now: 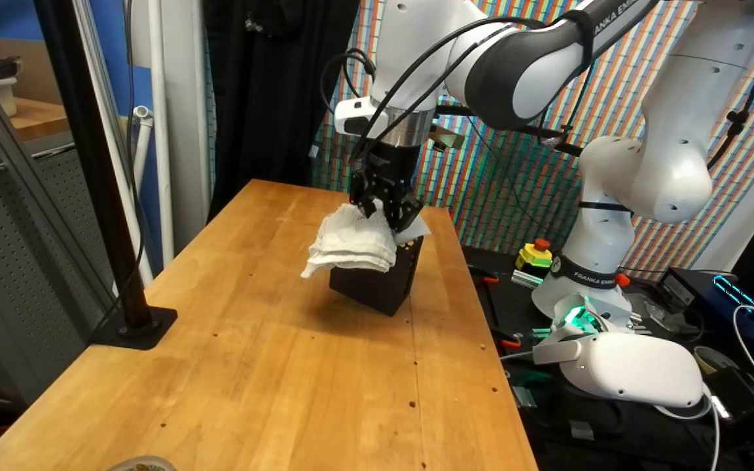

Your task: Put the towel in the box

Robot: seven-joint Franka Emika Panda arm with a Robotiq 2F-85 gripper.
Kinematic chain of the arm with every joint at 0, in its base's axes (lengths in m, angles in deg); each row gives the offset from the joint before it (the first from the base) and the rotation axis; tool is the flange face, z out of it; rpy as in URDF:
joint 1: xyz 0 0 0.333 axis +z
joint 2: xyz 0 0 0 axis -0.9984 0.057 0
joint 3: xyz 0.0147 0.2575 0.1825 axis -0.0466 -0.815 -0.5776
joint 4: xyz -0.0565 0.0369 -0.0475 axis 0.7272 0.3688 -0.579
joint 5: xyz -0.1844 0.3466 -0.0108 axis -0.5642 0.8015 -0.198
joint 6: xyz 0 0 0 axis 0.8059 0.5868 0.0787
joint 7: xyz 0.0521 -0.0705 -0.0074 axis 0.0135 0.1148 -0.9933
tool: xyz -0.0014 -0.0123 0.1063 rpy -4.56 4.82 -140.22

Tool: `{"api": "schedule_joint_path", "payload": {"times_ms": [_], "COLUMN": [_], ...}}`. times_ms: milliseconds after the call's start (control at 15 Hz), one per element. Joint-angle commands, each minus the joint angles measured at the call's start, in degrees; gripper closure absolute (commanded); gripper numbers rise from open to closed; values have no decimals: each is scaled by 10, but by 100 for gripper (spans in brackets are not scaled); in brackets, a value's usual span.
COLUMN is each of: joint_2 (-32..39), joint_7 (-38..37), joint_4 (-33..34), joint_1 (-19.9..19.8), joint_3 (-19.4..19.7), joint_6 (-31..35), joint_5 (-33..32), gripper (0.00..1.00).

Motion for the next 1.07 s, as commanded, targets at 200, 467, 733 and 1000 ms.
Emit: {"api": "schedule_joint_path", "payload": {"times_ms": [200,467,733,1000], "joint_2": [95,119,123,103], "joint_7": [70,80,85,85], "joint_4": [38,61,80,86], "joint_1": [-17,-19,-19,-18], "joint_3": [3,-2,-4,-7], "joint_6": [-5,-37,-61,-65], "joint_5": [10,10,9,13], "gripper": [83,83,83,53]}}
